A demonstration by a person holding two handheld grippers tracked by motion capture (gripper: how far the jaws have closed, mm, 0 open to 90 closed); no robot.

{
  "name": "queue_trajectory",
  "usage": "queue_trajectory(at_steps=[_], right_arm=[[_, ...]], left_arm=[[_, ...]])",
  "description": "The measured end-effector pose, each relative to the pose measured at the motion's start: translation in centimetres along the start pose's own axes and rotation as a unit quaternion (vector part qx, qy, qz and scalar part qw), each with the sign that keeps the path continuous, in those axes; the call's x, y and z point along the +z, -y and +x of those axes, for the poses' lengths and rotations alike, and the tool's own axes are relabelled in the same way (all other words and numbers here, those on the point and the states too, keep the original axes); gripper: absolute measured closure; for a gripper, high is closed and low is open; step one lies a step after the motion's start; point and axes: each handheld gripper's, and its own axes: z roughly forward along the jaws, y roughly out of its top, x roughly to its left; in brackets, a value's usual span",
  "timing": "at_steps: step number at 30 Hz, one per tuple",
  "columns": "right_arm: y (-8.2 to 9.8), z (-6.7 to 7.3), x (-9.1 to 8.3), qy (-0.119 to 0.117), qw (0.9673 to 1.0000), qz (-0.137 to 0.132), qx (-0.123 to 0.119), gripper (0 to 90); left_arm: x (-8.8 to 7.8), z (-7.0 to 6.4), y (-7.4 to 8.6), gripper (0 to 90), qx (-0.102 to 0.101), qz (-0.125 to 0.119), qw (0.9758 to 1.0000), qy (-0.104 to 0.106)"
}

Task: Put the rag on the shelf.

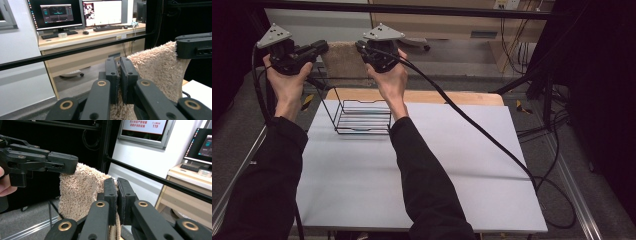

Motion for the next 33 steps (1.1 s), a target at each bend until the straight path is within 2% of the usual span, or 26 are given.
queue_trajectory(at_steps=[7,9,12,18,26,30,33], right_arm=[[1.3,0.4,-0.3,-0.007,0.9999,0.011,0.011,86.5],[1.5,0.6,-0.2,-0.008,0.9998,0.017,0.007,86.5],[1.7,0.9,-0.1,-0.011,0.9997,0.021,0.004,86.5],[1.9,1.4,-0.3,-0.013,0.9995,0.030,0.000,86.4],[2.1,2.0,-0.7,-0.019,0.9981,0.056,0.012,86.1],[2.6,1.8,-1.0,-0.025,0.9976,0.060,0.025,86.1],[2.9,1.9,-1.2,-0.030,0.9972,0.065,0.022,86.0]], left_arm=[[-0.5,-0.4,1.2,85.5,-0.004,0.010,0.9999,0.003],[-0.6,-0.4,1.6,85.5,-0.005,0.016,0.9999,0.001],[-0.8,-0.2,2.2,85.5,-0.014,0.014,0.9998,0.006],[-1.6,-0.4,2.9,85.5,-0.013,0.012,0.9997,0.013],[-1.8,-0.7,3.9,85.1,-0.020,0.028,0.9991,0.024],[-2.0,-1.0,4.0,85.0,-0.014,0.030,0.9991,0.028],[-2.1,-1.2,4.2,84.9,-0.012,0.034,0.9989,0.029]])
